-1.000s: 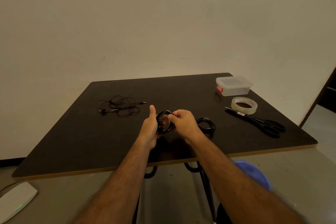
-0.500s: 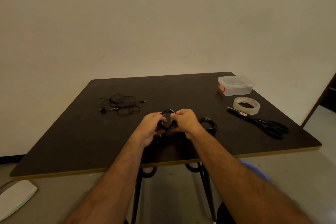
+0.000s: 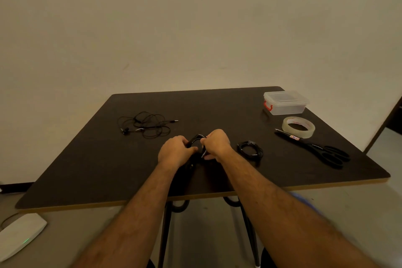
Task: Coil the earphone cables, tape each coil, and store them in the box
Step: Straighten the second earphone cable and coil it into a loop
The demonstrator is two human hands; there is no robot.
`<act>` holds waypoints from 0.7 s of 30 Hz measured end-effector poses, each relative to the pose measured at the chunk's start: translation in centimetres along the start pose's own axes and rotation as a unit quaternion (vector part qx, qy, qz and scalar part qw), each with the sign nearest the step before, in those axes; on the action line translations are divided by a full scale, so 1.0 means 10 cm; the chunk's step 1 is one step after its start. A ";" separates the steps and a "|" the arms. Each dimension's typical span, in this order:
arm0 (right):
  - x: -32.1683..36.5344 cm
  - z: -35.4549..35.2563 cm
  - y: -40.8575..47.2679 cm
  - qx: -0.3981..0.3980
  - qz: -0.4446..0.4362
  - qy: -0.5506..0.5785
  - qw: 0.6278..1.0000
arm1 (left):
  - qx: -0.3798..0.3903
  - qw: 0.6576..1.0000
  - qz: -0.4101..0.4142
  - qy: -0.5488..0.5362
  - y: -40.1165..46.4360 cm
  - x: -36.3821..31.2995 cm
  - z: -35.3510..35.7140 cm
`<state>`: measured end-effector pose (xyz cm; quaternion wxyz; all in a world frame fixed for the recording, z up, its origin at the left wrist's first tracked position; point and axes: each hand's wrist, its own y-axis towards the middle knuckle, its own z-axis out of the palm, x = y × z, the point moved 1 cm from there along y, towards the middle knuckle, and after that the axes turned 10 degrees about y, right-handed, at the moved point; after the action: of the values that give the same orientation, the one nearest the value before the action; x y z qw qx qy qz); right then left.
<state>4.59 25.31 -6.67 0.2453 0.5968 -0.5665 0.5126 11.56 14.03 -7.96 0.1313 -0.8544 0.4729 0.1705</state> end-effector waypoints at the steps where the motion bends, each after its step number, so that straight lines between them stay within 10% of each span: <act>1: 0.01 -0.01 -0.01 -0.007 -0.007 -0.039 0.999 | -0.003 1.000 0.001 0.022 -0.01 0.00 0.00; 21: 0.01 -0.06 0.06 -0.037 -0.063 -0.257 0.964 | -0.040 0.996 0.056 0.063 -0.05 -0.01 0.08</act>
<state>3.81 25.68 -6.54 0.1449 0.7334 -0.5904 0.3042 11.77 14.68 -8.56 0.0566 -0.8401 0.5204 0.1421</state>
